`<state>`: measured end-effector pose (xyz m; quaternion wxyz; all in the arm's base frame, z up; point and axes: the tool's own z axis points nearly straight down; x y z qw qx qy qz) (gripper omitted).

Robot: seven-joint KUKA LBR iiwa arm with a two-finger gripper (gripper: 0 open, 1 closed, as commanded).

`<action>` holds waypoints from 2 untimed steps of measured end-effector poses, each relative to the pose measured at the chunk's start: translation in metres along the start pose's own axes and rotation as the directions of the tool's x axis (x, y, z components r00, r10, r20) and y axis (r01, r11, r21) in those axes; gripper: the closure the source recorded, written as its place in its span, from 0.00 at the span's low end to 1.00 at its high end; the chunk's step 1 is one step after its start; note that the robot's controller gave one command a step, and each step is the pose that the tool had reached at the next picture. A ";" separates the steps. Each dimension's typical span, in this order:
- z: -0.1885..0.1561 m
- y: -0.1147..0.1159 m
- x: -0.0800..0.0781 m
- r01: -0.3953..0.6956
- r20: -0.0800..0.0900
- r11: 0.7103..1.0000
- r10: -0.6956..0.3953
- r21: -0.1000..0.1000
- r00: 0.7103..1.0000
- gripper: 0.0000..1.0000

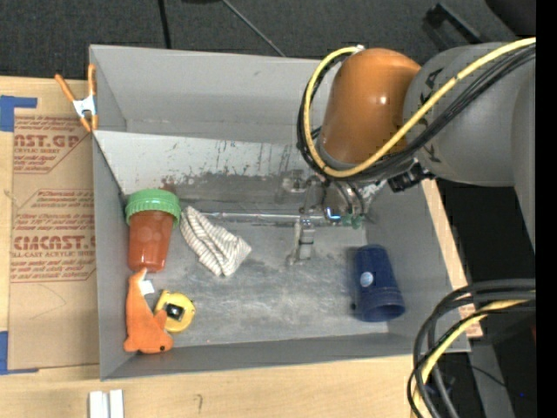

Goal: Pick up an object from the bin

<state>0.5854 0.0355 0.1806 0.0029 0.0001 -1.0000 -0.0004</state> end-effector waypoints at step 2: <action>0.031 0.037 -0.007 0.058 0.015 0.998 -0.058 0.002 0.998 0.00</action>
Offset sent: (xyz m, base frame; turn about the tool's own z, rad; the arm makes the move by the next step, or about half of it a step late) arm 0.0077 0.0785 -0.0724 -0.1224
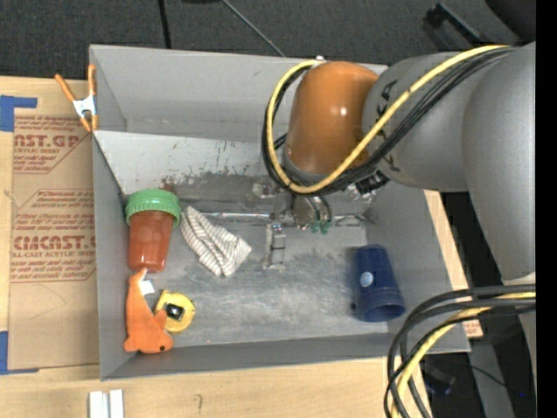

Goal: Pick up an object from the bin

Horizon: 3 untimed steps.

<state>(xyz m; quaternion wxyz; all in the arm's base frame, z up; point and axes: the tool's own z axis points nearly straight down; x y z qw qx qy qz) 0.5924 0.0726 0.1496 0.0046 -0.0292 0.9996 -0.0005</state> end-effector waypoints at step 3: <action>0.077 0.000 0.010 -0.372 -0.008 0.928 0.372 0.002 0.928 1.00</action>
Offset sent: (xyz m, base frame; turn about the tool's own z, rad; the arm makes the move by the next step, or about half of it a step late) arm -0.0097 -0.0003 -0.0763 0.3819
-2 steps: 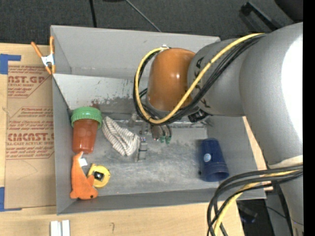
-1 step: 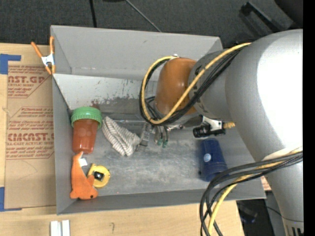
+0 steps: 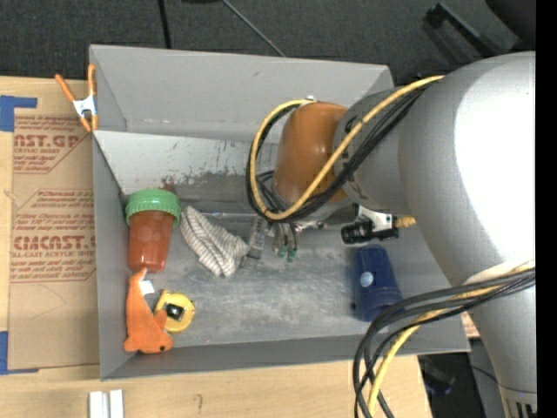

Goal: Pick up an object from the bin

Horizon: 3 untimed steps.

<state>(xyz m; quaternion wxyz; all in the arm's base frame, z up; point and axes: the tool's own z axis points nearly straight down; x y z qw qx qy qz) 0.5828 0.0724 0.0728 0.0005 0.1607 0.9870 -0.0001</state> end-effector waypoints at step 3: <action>-0.058 -0.002 0.029 0.035 -0.003 0.999 -0.035 0.001 0.999 1.00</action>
Offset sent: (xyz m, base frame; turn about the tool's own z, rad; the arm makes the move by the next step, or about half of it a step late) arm -0.0510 0.0044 0.0491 -0.0084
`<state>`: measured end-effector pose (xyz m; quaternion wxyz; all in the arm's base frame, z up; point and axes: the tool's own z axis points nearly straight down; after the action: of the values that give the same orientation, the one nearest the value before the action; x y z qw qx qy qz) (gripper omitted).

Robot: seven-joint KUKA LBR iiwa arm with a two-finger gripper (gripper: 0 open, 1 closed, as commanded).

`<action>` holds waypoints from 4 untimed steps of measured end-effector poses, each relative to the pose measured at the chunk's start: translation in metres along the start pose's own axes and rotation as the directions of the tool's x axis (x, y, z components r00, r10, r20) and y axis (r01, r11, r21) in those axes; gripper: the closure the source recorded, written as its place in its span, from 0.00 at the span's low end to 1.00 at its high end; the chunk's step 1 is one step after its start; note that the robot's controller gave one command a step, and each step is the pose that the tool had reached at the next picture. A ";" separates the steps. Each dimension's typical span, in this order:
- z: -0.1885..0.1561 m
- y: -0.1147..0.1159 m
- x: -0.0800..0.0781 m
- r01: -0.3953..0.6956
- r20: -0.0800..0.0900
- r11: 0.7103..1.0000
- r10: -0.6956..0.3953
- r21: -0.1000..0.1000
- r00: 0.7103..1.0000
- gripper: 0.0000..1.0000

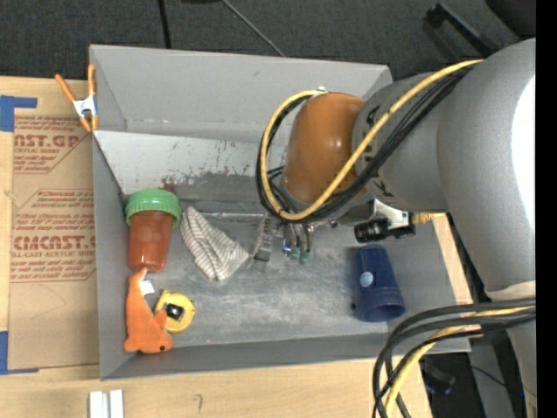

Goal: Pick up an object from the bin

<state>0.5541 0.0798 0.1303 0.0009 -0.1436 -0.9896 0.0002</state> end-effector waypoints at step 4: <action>0.031 0.044 0.021 0.088 0.003 0.996 -0.088 -0.001 0.996 1.00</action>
Offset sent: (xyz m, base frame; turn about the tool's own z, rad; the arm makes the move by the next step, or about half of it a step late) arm 0.0000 0.0000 0.0000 0.0000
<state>0.5464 0.1280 0.0989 -0.0004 -0.0997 -0.9950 -0.0002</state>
